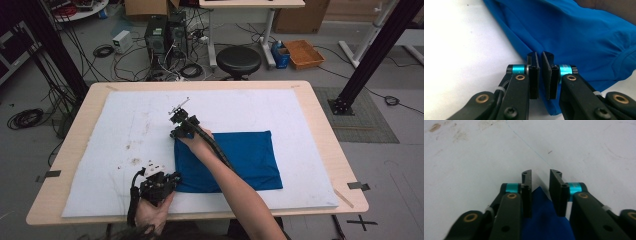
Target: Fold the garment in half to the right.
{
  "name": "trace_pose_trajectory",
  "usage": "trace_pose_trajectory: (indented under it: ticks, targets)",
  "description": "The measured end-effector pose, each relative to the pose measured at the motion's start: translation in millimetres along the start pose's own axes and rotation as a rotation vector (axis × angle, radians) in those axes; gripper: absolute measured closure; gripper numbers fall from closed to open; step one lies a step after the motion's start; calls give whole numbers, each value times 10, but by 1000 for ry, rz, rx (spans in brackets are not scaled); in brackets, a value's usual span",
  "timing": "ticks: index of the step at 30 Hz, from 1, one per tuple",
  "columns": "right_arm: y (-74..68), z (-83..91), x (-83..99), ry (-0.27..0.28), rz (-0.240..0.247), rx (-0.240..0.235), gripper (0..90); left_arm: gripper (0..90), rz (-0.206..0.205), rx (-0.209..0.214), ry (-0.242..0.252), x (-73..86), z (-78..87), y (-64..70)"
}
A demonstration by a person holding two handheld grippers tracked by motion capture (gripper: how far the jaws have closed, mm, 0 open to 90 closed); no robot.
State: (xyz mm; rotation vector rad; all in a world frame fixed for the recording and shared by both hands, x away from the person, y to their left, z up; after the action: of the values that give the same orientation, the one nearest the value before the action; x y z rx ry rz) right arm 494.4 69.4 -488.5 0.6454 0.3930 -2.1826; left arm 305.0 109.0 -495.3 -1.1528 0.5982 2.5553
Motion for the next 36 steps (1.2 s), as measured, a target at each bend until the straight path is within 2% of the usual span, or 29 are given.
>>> trace_pose_trajectory:
  ticks: [3, 10, 13, 15, 20, 26, 32, 36]
  targets:
    - [10, 2, -2, 7, 21, -2, 857, 840, -3, -5, 0, 1, -1, 1]
    - [-32, 95, -44, 51, 56, 1, 876, 845, -3, -6, 15, -12, 21, -8]
    - [-13, 168, -45, 75, 53, -12, 876, 848, -4, 0, 23, -25, 42, -7]
    - [10, 235, -44, 96, 34, -29, 876, 849, -14, 6, 36, -49, 68, 17]
    - [123, 457, -24, 157, 3, -61, 876, 850, -46, 25, 82, -146, 163, 126]
    - [297, 768, 80, 219, -23, -102, 876, 851, -92, 70, 113, -282, 210, 341]
    - [497, 1086, 235, 261, -31, -121, 878, 851, -145, 154, 121, -447, 139, 729]
    - [637, 1301, 334, 287, -30, -125, 879, 851, -166, 208, 119, -530, 25, 979]
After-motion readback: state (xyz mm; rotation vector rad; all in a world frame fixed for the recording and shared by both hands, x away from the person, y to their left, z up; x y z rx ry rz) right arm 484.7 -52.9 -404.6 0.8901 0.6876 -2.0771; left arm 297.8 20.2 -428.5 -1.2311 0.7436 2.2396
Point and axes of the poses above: each handheld gripper's, and its own axes: z roughly backward along the jaws, x roughly out of its underside, y roughly to its right, the point moved 7 cm from there along -z, roughly forward along the jaws, and after that the axes turned 2 degrees about -y, right-handed, at the moved point
